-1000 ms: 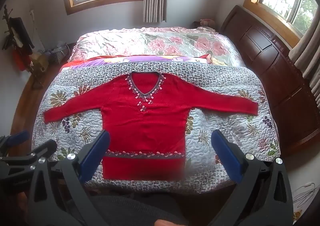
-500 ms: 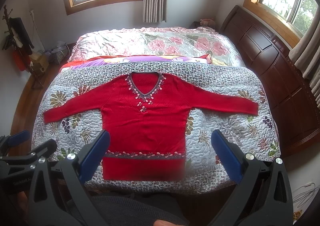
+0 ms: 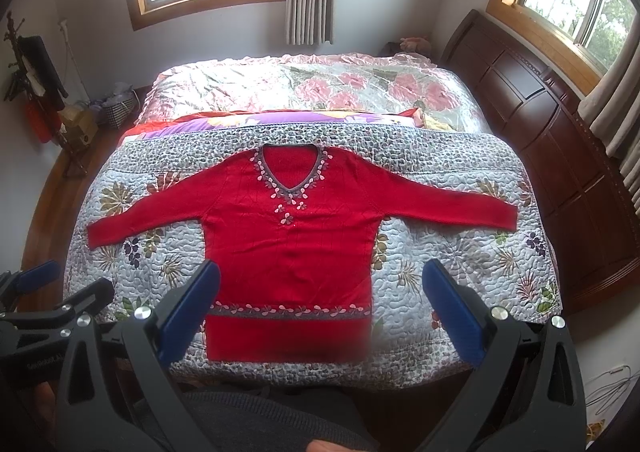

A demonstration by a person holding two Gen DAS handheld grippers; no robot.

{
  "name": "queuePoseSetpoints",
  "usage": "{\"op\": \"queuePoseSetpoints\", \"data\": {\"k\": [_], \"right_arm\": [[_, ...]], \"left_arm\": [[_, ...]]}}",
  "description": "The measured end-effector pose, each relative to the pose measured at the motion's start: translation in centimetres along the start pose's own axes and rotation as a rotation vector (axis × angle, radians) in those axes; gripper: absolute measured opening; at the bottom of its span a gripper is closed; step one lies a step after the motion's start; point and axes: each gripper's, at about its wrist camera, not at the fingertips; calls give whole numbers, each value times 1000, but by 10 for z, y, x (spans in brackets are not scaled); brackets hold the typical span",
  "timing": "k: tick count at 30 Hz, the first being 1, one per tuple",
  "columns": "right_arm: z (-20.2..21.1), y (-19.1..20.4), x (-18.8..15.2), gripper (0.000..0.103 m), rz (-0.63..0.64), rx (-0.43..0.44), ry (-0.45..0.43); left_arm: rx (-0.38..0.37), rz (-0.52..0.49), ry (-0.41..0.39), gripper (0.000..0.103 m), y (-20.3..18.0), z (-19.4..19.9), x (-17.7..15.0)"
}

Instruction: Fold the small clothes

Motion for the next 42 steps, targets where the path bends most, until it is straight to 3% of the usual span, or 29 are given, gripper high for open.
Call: {"op": "queuePoseSetpoints", "data": {"k": [42], "right_arm": [[-11, -1, 15, 100, 6, 2, 15]], "left_arm": [[-7, 2, 14, 99, -1, -15, 17]]}}
Point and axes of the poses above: each gripper's, at about its wrist camera, not at the fingertips, and z roughly against the way its jaws point, y to its left, x to its top, and after that the axes turned 7 degrees about x, right-handed
